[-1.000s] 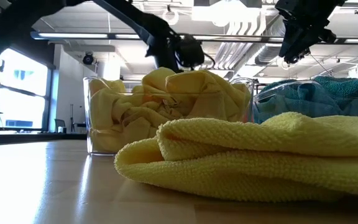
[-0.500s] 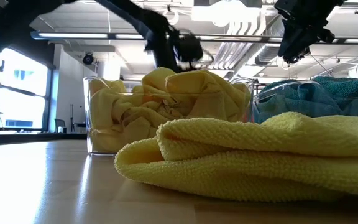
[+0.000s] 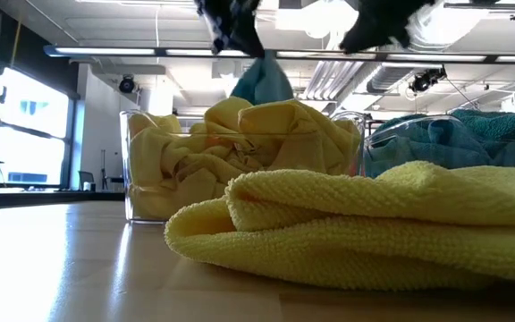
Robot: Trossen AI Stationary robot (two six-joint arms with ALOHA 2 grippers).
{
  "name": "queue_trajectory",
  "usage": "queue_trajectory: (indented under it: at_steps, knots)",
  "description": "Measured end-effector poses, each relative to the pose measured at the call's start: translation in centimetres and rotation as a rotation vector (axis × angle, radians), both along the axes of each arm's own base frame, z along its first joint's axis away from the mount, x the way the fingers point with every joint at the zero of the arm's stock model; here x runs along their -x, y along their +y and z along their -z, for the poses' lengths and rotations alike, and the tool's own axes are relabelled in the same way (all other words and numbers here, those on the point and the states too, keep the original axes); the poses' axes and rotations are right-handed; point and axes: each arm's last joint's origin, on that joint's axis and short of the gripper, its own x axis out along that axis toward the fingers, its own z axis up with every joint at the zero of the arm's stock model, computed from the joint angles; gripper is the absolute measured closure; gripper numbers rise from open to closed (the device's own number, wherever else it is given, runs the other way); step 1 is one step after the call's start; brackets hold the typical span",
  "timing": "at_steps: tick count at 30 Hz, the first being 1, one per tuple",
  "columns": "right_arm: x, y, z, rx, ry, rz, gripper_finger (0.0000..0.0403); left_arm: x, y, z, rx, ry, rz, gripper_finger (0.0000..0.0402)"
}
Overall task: Sort microfiber towel by color & place in baskets
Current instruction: Put the blue microfiber cloth into the right transparent bin
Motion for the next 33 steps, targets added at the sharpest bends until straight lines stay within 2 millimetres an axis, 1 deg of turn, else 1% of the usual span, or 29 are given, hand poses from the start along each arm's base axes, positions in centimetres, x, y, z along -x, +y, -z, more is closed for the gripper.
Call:
queue_trajectory:
  at_steps: [3,6,9,14,19,23,27,30,33]
  knots:
    - [-2.3,-0.1,-0.3,0.089,-0.038,-0.098,0.0273,0.8,-0.6,-1.3,-0.004,-0.043,0.006,0.0401]
    - [-4.2,-0.4,-0.9,0.185,-0.056,-0.154,0.0244,1.1,-1.1,-1.7,0.000,-0.054,0.012,0.0401]
    - [-6.1,-0.8,-1.6,0.256,-0.059,-0.172,0.0213,1.0,-1.8,-1.9,0.028,-0.073,0.043,0.0401]
    - [-8.8,-1.1,-2.3,0.273,-0.041,-0.246,0.0170,0.6,-3.1,-1.9,0.052,-0.079,0.092,0.0401]
    - [-11.3,-1.2,-1.8,0.233,-0.006,-0.310,0.0152,0.7,-4.0,-2.4,0.040,-0.101,0.122,0.0401]
    - [-12.4,-1.1,-1.2,0.194,0.018,-0.324,0.0151,1.5,-4.5,-3.4,0.031,-0.127,0.133,0.0401]
    - [-12.7,-1.2,-0.8,0.153,0.020,-0.278,0.0161,2.9,-4.8,-4.6,0.004,-0.146,0.132,0.0401]
    - [-12.7,-1.2,-0.9,0.141,0.004,-0.263,0.0194,4.0,-5.0,-5.3,-0.006,-0.141,0.138,0.0401]
    - [-12.8,-1.2,-1.0,0.143,-0.005,-0.263,0.0251,4.5,-5.1,-5.6,-0.009,-0.145,0.136,0.0401]
